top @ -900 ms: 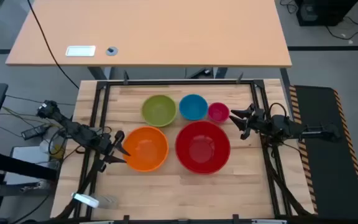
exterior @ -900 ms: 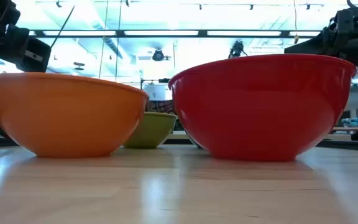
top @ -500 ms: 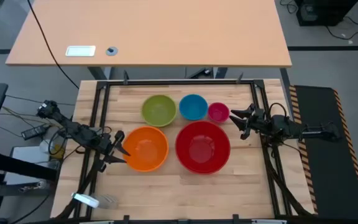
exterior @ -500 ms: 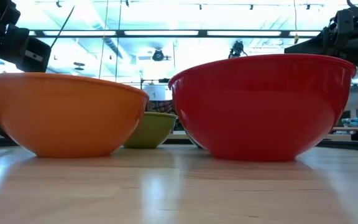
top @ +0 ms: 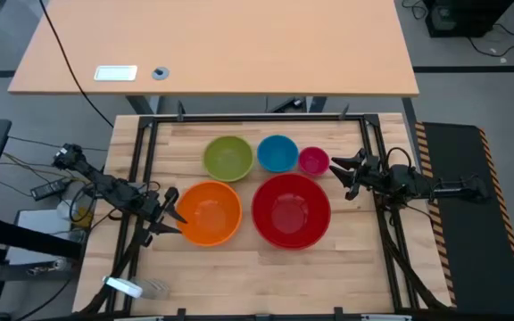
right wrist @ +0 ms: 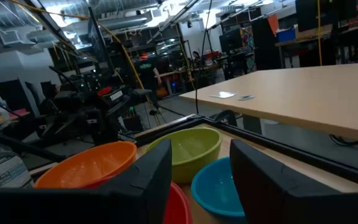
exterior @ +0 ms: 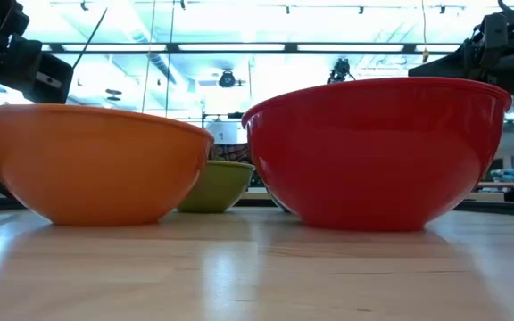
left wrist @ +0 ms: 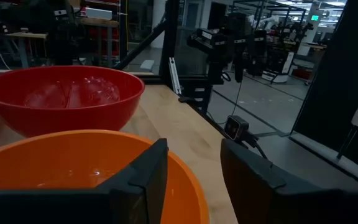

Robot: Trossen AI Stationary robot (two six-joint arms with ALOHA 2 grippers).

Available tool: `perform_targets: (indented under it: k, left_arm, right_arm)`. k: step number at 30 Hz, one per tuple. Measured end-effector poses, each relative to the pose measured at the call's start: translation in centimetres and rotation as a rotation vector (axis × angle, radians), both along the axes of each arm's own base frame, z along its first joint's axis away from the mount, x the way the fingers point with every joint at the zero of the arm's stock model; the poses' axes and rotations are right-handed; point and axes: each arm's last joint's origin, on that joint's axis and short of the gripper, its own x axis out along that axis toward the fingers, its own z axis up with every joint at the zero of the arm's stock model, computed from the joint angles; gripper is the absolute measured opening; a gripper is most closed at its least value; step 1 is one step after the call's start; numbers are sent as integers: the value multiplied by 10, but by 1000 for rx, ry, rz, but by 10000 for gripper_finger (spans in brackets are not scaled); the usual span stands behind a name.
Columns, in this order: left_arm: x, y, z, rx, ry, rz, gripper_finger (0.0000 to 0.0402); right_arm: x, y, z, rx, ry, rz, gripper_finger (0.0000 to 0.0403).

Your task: Nest bowls inside each other

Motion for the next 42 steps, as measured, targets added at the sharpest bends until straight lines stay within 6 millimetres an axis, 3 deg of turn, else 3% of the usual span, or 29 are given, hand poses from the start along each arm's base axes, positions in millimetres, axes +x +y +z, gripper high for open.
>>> perform_targets:
  k: [23,32,42]
  left_arm:
    - [0,0,1,-10,-9,0,150]
    - [-4,3,31,-190,-267,-1,150]
    - [-8,8,46,-295,-400,52,150]
  right_arm:
    - [0,0,0,0,0,1,170]
    - [0,0,0,0,-5,0,170]
    - [-6,1,26,-22,-271,23,170]
